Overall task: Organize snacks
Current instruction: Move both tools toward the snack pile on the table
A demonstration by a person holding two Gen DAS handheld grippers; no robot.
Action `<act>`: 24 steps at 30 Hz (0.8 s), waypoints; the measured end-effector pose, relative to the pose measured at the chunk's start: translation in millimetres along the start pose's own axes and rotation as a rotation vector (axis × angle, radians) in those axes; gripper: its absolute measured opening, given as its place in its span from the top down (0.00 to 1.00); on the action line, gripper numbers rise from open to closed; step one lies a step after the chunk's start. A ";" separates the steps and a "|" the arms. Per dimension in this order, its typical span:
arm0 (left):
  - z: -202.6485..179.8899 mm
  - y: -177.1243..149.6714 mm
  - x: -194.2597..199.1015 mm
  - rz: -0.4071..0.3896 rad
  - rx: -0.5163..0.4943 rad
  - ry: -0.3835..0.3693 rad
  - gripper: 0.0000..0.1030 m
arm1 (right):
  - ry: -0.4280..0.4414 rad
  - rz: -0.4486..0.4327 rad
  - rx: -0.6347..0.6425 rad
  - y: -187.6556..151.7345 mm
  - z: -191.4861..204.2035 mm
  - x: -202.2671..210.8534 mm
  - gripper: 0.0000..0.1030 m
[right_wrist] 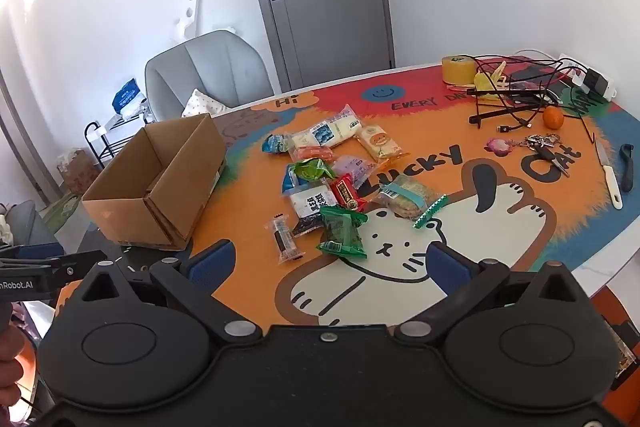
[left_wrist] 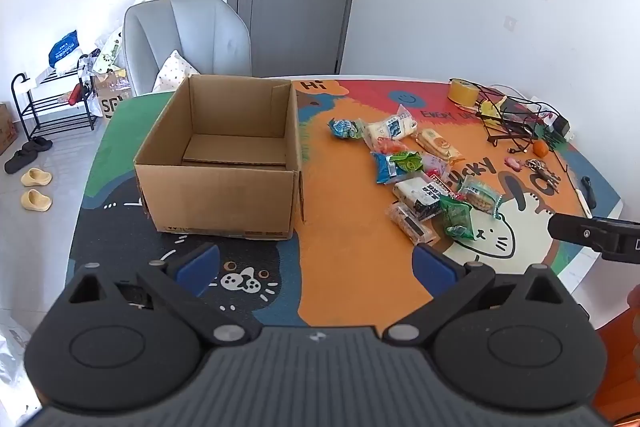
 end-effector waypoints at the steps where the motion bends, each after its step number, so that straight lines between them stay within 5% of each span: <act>1: 0.2 -0.8 -0.2 0.008 -0.001 0.002 0.01 | 0.001 0.000 0.000 0.0 0.3 0.4 0.00; 24: 6.6 -9.3 -7.1 0.024 0.030 -0.020 0.01 | 0.009 0.010 0.011 -3.3 6.1 0.4 0.00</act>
Point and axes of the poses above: each gripper's, at about its wrist camera, not at the fingertips, and x roughly against the way its jaws point, z to its left, y to its top, the point moved 10 cm from there along -x, roughly the way its jaws point, and after that the axes turned 13 degrees about -y, right-handed, at the moved point
